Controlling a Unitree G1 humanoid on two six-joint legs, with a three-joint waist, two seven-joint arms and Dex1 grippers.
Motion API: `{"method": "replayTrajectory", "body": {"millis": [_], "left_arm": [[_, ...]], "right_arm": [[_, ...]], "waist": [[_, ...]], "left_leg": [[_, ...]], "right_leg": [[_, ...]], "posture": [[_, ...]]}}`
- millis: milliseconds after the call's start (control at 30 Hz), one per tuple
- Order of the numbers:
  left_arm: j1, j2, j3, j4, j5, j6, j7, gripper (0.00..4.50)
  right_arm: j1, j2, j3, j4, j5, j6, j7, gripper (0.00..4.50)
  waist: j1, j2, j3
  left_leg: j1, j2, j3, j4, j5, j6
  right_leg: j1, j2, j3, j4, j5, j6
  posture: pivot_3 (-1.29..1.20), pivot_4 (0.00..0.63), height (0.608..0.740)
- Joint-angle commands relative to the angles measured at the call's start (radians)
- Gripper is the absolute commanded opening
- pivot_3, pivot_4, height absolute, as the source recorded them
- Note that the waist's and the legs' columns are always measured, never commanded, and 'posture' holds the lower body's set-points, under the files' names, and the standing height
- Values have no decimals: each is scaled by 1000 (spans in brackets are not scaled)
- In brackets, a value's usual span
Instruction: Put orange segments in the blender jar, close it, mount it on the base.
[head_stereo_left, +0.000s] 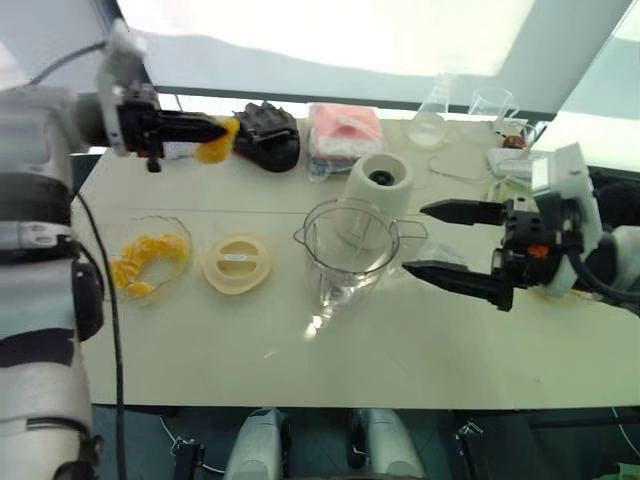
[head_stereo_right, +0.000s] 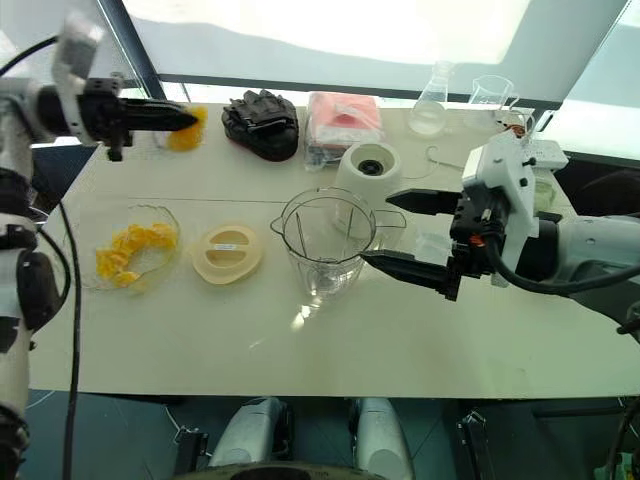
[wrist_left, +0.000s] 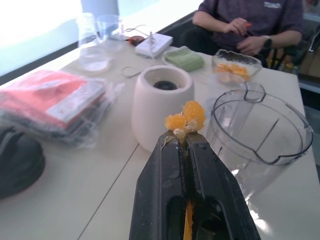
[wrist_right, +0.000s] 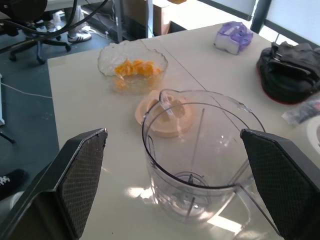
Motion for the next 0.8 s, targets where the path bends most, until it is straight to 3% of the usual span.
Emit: {"method": "replayTrajectory", "body": {"millis": [33,233,367,733,800], "left_arm": [[-85,-138,-55,17,8,-99,-7,32],[-166,-329,-141,163,70,-275,-12,32],[-211,-422,-203,242,118,-368,-20,32],[-168,-457,-405,250,96,-471,-21,32],[-160,-451,-425,243,84,-473,-21,618]], "right_arm": [[49,-35,-129,-57,73,25,-37,4500],[156,-60,-257,-122,176,51,-125,4500],[196,-63,-278,-143,204,39,-173,4500],[257,-59,-304,-163,221,13,-240,4500],[262,-61,-303,-159,218,7,-242,4500]], "waist": [[9,0,0],[12,-1,0],[15,-1,1],[21,-1,1],[24,-1,1]], "left_leg": [[0,0,-1,0,0,0],[-1,0,-1,0,-1,1],[-1,0,-2,0,-1,1],[-1,0,-4,0,-1,2],[-1,0,-4,0,-2,3]], "right_leg": [[0,1,0,0,0,0],[0,1,0,-1,0,0],[0,2,0,-1,-1,-2],[-1,2,2,-2,-2,-4],[-1,2,2,-2,-2,-4]], "posture": [[0,150,740],[0,150,740],[0,150,740],[0,150,740],[0,150,740]]}}
